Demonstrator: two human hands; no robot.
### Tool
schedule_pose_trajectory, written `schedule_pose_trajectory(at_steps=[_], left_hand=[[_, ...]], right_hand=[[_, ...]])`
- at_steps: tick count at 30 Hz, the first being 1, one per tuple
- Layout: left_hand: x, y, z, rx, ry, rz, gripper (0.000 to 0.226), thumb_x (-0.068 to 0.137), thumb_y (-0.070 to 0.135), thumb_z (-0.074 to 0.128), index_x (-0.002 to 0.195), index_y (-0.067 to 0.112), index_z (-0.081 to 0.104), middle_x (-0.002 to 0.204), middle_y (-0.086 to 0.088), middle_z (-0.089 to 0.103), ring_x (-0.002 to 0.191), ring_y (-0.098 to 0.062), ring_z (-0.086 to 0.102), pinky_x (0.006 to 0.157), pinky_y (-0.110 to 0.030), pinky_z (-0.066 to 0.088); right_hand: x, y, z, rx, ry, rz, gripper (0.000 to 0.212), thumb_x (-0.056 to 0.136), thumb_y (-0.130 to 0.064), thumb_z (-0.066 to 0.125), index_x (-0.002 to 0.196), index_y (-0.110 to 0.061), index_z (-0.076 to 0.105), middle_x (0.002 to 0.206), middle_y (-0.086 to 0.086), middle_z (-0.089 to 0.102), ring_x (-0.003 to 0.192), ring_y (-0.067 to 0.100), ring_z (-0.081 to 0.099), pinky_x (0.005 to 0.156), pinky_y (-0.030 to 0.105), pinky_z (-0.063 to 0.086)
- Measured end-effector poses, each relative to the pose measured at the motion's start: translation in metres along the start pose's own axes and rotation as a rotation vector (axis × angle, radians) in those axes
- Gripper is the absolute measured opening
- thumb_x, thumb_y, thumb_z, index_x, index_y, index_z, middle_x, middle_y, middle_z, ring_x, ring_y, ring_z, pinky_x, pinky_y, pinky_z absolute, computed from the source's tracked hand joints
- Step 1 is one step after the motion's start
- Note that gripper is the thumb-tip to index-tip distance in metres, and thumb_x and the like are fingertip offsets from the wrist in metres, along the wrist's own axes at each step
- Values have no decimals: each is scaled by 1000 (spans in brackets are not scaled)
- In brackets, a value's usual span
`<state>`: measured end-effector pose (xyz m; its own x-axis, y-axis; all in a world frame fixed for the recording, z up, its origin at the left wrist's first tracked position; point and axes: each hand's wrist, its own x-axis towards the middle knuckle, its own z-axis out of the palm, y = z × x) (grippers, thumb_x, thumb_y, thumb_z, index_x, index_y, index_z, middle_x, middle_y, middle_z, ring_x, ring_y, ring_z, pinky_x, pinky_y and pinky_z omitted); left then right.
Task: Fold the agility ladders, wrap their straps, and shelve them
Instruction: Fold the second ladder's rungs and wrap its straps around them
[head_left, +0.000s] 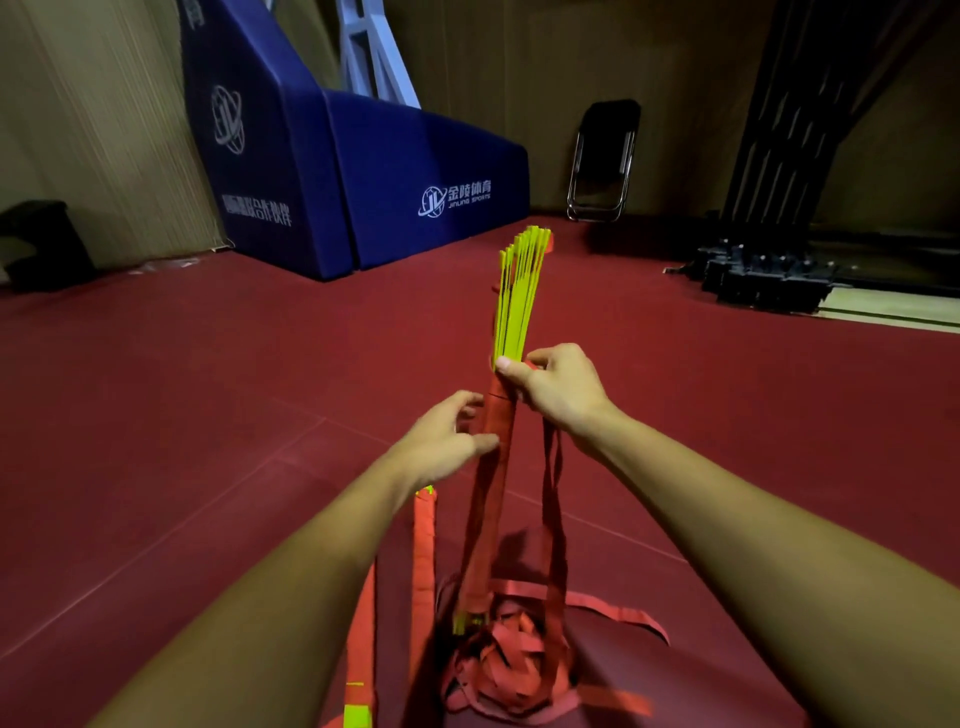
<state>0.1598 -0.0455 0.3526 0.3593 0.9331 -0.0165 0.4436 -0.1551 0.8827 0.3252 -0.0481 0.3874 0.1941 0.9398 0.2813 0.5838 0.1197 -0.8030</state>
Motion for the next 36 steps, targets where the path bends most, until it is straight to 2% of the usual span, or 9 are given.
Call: schedule_pose_trajectory(at_steps=[3,6,8,11,14,20,28,33,36], left_hand=[[1,-1,0,-113,-18,15,43,94,3,65,132,10,48,115,-8,62,110,-18,58,89,-22,50],[2,-3,-1,-90,-37,16,42,93,8,67,131,10,49,119,-13,63,109,-20,59,101,-38,49],[3,-5,1,-48,-14,28,41,91,8,71,126,5,51,116,-13,64,105,-21,61,100,-38,48],[6,-7,5,46,113,17,52,71,34,84,113,19,58,110,-3,72,103,-24,68,95,-43,53],[-1,4,12,271,259,-34,63,61,53,78,116,33,55,102,-2,72,102,-32,67,86,-40,54],[-1,15,25,440,329,-21,83,56,74,78,126,39,48,114,-4,69,110,-39,62,84,-42,51],[2,13,25,480,303,54,52,70,68,75,90,28,47,92,-7,70,98,-39,64,73,-40,47],[-4,17,38,593,421,21,55,73,62,74,114,31,54,108,-8,70,105,-40,64,77,-40,48],[1,11,38,545,365,32,50,72,57,73,112,33,53,105,-5,71,101,-39,65,79,-42,53]], right_hand=[[-2,-4,1,22,-61,-74,56,86,-49,69,69,3,60,60,17,52,57,22,41,57,33,30],[-4,-9,-2,12,-84,-144,55,87,-45,69,71,7,61,60,21,56,55,20,40,56,34,31],[-5,-9,-5,-15,-104,-142,49,88,-43,69,73,4,65,55,7,59,52,15,45,56,32,33],[-5,-9,-9,-47,-124,-109,41,86,-46,71,72,-7,69,55,-2,62,51,12,52,58,30,39],[-7,-12,-6,-97,-51,-50,62,73,-68,70,66,-6,66,64,9,68,68,25,65,64,38,50],[-10,-8,-8,-98,80,-10,57,76,-66,69,54,-16,51,55,1,50,69,30,55,59,33,33],[-4,0,-14,-97,114,33,58,78,-64,69,62,-9,60,63,7,63,73,32,59,61,38,41],[-5,2,-9,-116,27,57,78,56,-88,58,71,-12,69,64,4,64,75,29,65,63,37,47],[-5,4,-9,-127,38,34,66,70,-77,64,75,-12,72,62,2,60,72,27,62,62,35,45]])
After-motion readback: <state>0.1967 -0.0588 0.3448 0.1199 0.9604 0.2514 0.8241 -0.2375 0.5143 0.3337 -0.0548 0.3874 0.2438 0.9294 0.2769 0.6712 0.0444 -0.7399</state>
